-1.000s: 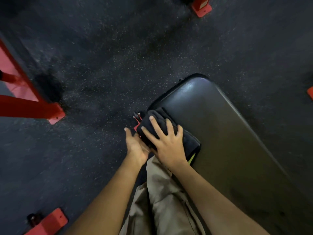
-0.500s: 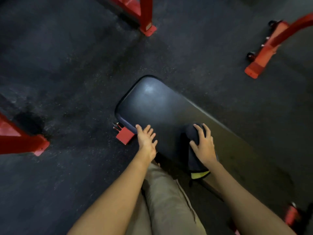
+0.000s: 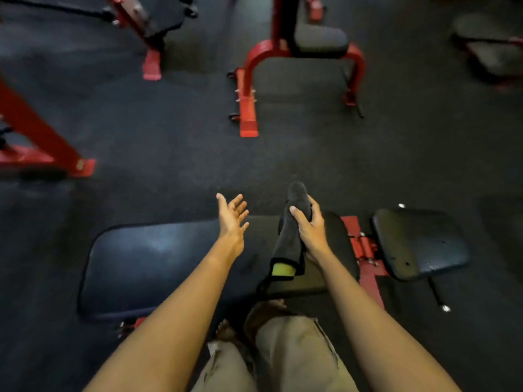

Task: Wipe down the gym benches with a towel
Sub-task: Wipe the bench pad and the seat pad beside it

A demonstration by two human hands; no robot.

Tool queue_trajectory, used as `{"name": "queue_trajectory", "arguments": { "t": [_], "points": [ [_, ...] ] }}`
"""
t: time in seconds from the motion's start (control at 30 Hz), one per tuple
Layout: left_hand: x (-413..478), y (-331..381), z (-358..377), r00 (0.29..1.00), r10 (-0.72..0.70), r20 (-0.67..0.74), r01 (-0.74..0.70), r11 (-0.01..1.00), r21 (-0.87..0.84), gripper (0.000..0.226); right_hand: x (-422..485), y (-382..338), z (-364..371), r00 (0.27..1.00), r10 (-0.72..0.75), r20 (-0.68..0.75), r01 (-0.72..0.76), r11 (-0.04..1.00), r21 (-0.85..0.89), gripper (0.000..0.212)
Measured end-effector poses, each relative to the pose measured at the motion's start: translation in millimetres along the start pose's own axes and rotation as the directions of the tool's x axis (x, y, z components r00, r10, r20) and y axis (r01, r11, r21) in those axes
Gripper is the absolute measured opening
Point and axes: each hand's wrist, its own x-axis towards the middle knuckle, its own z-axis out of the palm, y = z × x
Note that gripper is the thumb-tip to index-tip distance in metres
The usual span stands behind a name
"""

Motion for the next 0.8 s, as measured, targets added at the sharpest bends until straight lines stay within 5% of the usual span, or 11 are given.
{"name": "queue_trajectory", "arguments": {
  "t": [0.37, 0.8],
  "points": [
    [-37.0, -89.3, 215.8, 0.955, -0.097, 0.28, -0.012, 0.932, 0.363, 0.066, 4.2, -19.4, -219.3, 0.925, 0.028, -0.38, 0.035, 0.987, 0.158, 0.046],
    [-41.9, -213.4, 375.1, 0.95, -0.148, 0.275, -0.014, 0.859, 0.511, 0.063, 43.3, 16.6, -423.9, 0.916, 0.118, -0.383, -0.104, 0.993, 0.057, 0.055]
  ]
}}
